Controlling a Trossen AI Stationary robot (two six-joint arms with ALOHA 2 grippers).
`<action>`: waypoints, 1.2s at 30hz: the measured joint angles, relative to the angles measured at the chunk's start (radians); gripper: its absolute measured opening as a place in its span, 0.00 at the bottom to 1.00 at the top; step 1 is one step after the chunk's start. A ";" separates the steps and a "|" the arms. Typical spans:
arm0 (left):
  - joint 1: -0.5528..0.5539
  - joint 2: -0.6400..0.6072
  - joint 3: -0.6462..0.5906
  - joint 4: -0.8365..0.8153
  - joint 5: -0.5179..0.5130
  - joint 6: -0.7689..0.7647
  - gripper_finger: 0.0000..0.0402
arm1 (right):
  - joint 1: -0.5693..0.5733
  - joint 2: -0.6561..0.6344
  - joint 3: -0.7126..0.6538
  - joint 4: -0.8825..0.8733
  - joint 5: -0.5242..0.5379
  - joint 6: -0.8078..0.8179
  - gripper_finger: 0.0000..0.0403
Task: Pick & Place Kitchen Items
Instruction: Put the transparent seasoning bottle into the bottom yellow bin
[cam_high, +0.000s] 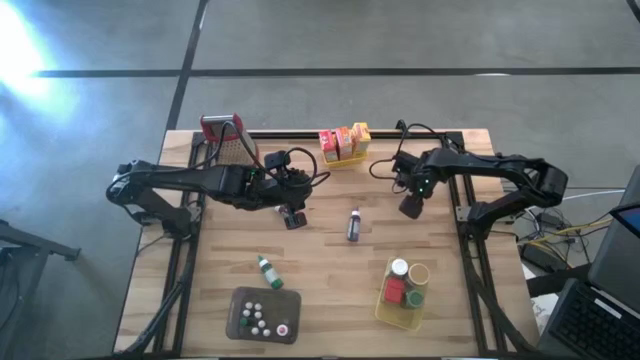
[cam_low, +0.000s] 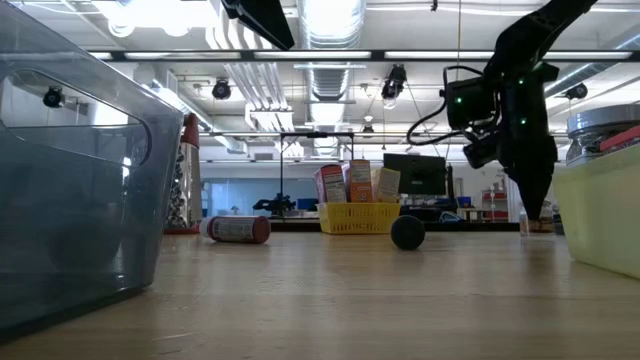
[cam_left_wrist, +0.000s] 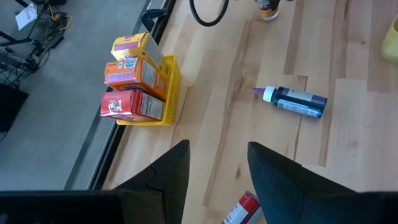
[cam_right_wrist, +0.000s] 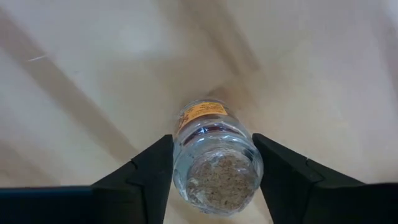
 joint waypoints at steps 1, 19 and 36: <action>0.000 0.000 0.000 0.000 0.000 0.000 0.42 | 0.000 -0.005 0.001 -0.004 -0.016 -0.003 0.49; 0.000 0.000 0.000 0.000 0.000 0.000 0.42 | 0.233 -0.253 0.079 -0.010 -0.119 0.042 0.46; 0.000 0.000 0.000 -0.001 0.000 0.000 0.42 | 0.756 -0.198 0.383 0.073 -0.051 -0.043 0.47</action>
